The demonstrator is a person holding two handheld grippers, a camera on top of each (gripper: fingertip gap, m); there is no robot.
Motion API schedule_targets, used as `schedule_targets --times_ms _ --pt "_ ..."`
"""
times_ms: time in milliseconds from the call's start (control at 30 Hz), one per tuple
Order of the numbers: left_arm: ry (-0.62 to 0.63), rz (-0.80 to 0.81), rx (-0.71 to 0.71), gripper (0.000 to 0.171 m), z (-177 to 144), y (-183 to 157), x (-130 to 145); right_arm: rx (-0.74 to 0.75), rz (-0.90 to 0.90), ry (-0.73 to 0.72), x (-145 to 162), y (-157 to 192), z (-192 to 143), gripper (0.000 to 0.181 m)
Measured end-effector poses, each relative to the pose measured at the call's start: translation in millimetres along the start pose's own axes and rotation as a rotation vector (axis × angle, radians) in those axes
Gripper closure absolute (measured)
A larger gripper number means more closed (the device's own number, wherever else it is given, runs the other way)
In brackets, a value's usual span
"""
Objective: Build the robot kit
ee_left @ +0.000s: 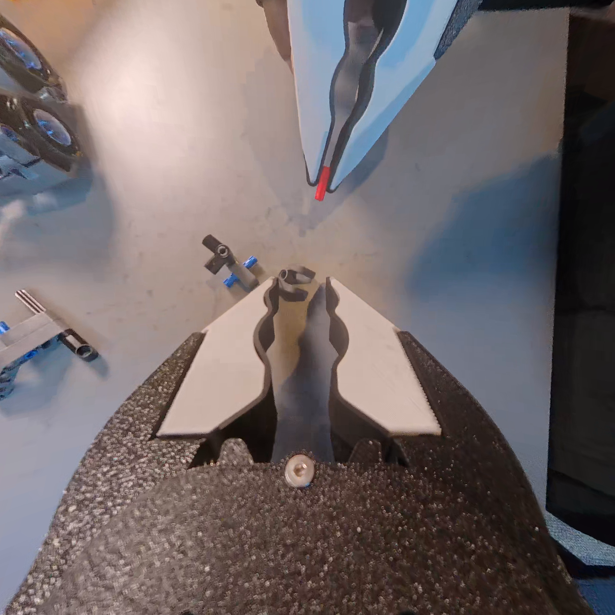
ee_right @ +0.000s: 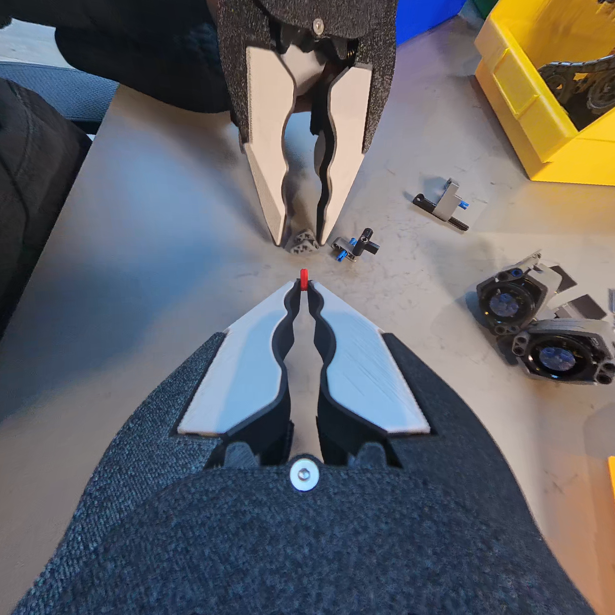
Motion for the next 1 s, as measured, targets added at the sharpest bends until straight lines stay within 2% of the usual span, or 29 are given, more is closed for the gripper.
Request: schedule_targets --times_ms 100,267,567,800,900,1000 --pt "0.008 0.024 -0.048 0.153 2.0 2.7 0.2 -0.001 0.001 -0.009 -0.3 1.4 -0.3 0.179" --pt "-0.044 0.0 -0.03 0.161 2.0 4.8 0.7 0.008 -0.001 -0.028 -1.7 0.9 -1.5 0.179" --pt "-0.319 -0.064 0.073 0.166 -21.4 4.1 -14.7 0.002 0.017 -0.099 -9.6 0.6 -5.4 0.179" --pt "-0.572 -0.037 -0.186 0.166 -52.9 11.2 -36.7 0.018 0.192 -0.327 -37.4 -9.0 -31.2 0.179" --pt "-0.61 -0.005 -0.267 0.166 -59.5 10.3 -41.9 0.029 0.256 -0.392 -43.5 -14.5 -38.5 0.179" --pt "-0.58 -0.006 -0.272 0.166 -54.5 13.2 -40.9 0.034 0.259 -0.379 -39.3 -16.7 -36.4 0.179"
Point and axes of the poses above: each gripper's, where its closed fingertips meet, z out along the fingers, x out of its underside, y = z × x across the jaws, the point moved 5 cm from there along -z, back along the fingers, and after that the axes turned 13 degrees about y, right-handed, at the moved point
